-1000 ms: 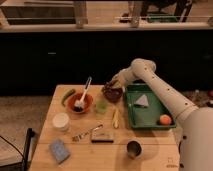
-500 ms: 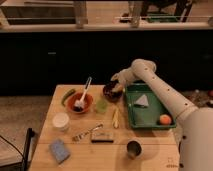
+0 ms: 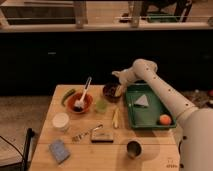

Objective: Place grapes in purple bowl

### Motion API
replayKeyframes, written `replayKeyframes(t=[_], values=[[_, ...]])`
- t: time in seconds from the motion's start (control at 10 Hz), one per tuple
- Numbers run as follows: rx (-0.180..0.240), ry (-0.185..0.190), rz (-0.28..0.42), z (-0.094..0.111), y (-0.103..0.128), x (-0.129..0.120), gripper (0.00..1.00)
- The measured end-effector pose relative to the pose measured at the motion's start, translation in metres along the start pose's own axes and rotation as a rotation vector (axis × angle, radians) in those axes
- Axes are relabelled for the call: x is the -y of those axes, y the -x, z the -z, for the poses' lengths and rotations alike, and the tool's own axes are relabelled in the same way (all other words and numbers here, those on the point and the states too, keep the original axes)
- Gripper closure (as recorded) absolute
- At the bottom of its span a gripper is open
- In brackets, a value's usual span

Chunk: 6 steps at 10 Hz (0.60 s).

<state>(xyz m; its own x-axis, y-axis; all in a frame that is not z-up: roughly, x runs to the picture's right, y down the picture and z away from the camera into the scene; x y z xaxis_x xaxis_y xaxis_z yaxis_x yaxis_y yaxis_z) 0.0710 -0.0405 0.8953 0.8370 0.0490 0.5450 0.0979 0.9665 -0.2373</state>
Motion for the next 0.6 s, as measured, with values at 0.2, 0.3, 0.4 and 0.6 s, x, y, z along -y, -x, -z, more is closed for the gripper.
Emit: replayKeyframes(t=[0.2,0.3,0.4,0.6], values=[[0.008,0.001,0.003,0.0021,-0.0022,-0.0008,0.2],[0.011,0.001,0.003,0.0033,-0.003,-0.001,0.2],[0.013,0.003,0.003,0.0037,-0.0036,-0.0019,0.2],[0.016,0.013,0.004,0.0073,-0.0062,-0.0041,0.2]])
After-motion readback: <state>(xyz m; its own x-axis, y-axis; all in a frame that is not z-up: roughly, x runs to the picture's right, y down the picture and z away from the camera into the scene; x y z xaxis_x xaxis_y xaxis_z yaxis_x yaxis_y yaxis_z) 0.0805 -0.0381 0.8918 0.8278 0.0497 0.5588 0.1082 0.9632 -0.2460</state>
